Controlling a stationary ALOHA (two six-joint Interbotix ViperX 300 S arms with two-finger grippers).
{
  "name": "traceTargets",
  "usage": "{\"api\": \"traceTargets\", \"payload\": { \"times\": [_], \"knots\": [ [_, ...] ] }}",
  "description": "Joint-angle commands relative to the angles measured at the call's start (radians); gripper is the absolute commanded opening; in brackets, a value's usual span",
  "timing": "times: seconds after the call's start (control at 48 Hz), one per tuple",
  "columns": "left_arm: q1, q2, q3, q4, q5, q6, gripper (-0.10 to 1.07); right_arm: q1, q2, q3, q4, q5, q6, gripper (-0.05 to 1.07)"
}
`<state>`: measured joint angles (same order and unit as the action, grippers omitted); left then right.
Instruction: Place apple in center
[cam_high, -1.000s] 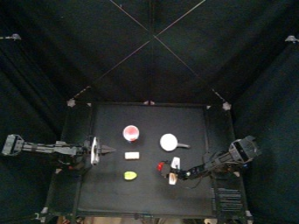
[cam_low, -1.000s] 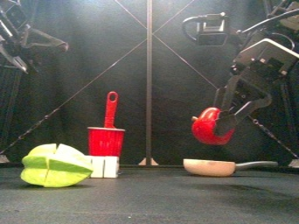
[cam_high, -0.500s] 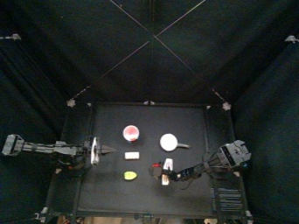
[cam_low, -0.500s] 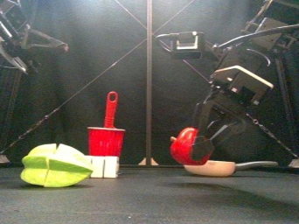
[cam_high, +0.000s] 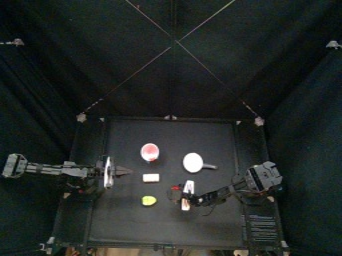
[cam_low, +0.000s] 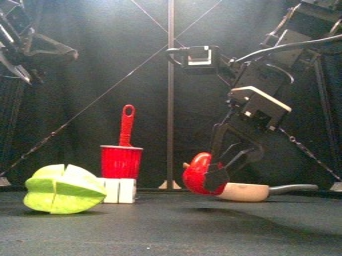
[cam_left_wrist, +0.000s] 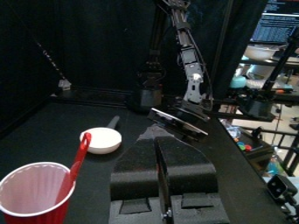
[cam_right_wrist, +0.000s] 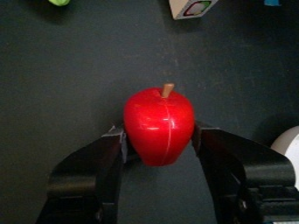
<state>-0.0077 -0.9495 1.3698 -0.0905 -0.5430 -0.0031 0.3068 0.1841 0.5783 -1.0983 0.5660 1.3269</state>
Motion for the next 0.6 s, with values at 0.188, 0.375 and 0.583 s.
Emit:
{"api": "traceTargets", "payload": {
  "times": [0.188,0.375,0.583],
  "knots": [
    [0.002,0.006,-0.011,0.002,-0.009,0.000,0.00,-0.009,0.008,-0.037,-0.011,-0.005,-0.043,0.73],
    [0.002,0.006,-0.009,0.000,-0.009,0.000,0.00,-0.011,0.029,-0.067,-0.005,-0.005,-0.083,0.73],
    [0.002,0.006,-0.008,0.002,-0.009,0.000,0.00,-0.020,0.037,-0.081,-0.009,-0.005,-0.084,0.73]
  ]
}}
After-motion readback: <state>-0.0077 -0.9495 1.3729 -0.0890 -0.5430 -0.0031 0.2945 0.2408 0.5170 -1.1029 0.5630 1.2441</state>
